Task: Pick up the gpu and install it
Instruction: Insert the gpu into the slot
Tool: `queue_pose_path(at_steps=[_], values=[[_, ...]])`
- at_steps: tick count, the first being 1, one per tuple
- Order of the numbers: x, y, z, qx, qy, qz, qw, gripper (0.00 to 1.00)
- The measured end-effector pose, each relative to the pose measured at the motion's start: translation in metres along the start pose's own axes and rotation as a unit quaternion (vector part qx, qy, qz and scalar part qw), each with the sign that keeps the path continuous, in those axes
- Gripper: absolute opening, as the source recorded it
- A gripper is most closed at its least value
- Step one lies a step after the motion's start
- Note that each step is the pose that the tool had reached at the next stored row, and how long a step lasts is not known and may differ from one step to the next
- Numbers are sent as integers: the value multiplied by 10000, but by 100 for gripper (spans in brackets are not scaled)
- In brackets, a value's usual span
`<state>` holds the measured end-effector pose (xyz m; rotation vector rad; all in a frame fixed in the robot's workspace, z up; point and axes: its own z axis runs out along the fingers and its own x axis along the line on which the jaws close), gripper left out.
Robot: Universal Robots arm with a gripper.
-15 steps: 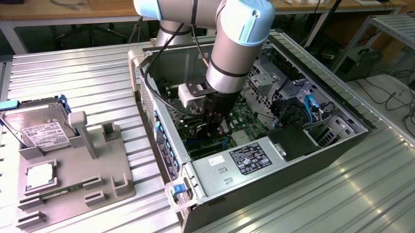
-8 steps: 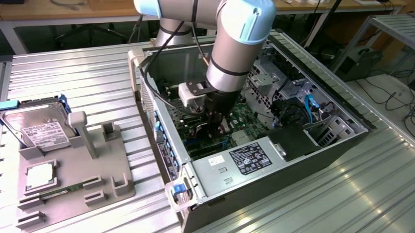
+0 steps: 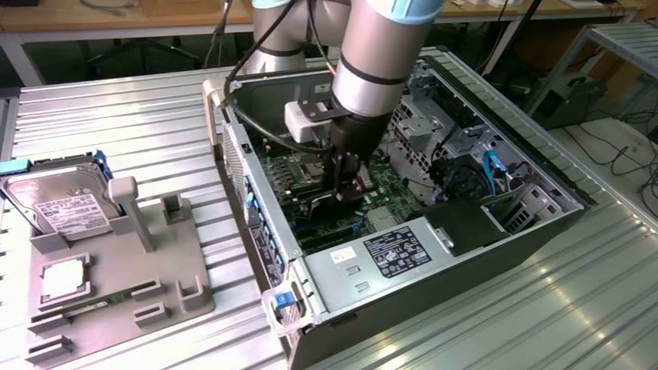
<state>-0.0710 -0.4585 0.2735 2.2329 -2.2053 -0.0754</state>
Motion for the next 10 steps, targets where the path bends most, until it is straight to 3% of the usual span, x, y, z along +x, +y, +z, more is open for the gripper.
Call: queue_pose_path(at_steps=[4, 7, 8, 10], values=[[-11, 6, -168, 20, 1, -1, 10000, 42], [-12, 6, -177, 25, -1, -1, 10000, 42], [-12, 6, -180, 24, 0, -1, 10000, 40], [-12, 6, -183, 24, 0, -1, 10000, 27]])
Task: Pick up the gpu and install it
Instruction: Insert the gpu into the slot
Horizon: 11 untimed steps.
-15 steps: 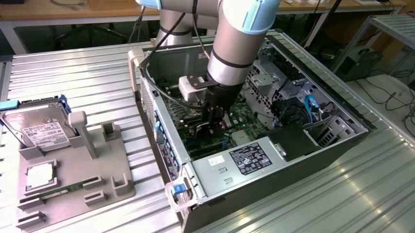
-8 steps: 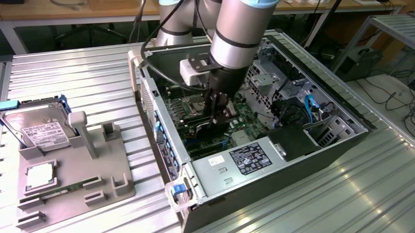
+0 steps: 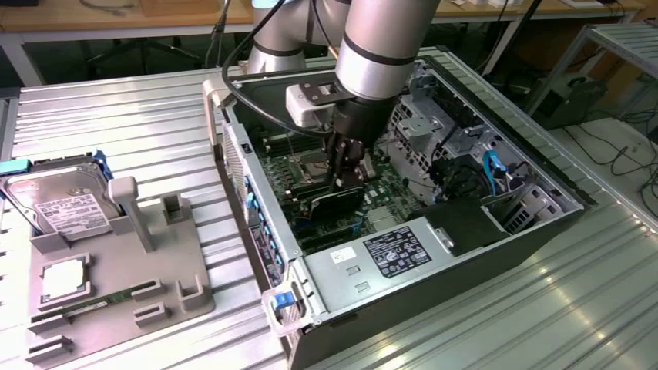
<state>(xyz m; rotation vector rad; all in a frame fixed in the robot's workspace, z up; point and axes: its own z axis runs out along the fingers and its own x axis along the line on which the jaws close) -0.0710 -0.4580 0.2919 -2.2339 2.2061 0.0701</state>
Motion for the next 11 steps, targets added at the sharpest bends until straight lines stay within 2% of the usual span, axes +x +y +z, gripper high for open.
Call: queue_pose_path(at_steps=[1, 2, 4, 5, 11], values=[[0, 0, -2, 0, 0, 0, 10000, 27], [0, 0, -6, 0, 0, 0, 10000, 15], [0, 0, -10, 0, 0, 0, 10000, 15], [-1, 0, -12, 0, 1, 0, 10000, 11], [-1, 1, -25, 0, 1, 0, 10000, 11]])
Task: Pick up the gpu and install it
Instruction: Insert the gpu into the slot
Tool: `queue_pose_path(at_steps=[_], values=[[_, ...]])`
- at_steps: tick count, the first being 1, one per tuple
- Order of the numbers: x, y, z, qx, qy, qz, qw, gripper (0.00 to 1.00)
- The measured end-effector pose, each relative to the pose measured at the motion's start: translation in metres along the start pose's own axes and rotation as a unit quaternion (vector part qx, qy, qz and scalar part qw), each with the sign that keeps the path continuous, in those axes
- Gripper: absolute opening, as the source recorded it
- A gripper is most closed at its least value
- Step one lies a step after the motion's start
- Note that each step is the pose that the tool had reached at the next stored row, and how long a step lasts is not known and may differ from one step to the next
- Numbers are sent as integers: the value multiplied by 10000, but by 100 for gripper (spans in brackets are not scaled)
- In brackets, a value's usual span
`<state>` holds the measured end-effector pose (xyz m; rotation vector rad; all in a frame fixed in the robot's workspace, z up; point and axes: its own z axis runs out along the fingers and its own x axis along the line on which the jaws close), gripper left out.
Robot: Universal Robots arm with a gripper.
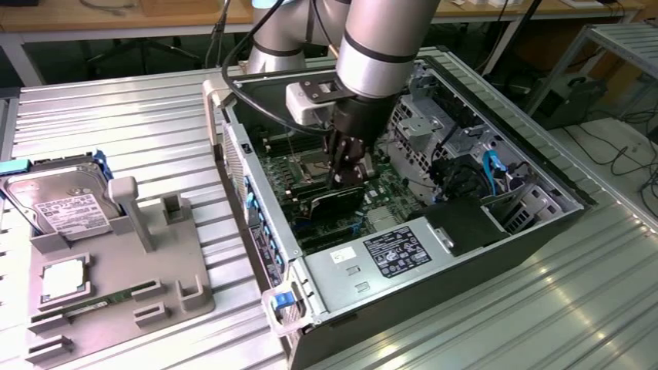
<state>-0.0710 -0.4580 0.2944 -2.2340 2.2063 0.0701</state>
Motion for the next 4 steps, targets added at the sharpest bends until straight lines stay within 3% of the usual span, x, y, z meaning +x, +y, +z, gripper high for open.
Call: queue_pose_path(at_steps=[4], values=[[-1, 0, -15, 0, 0, 0, 10000, 11]])
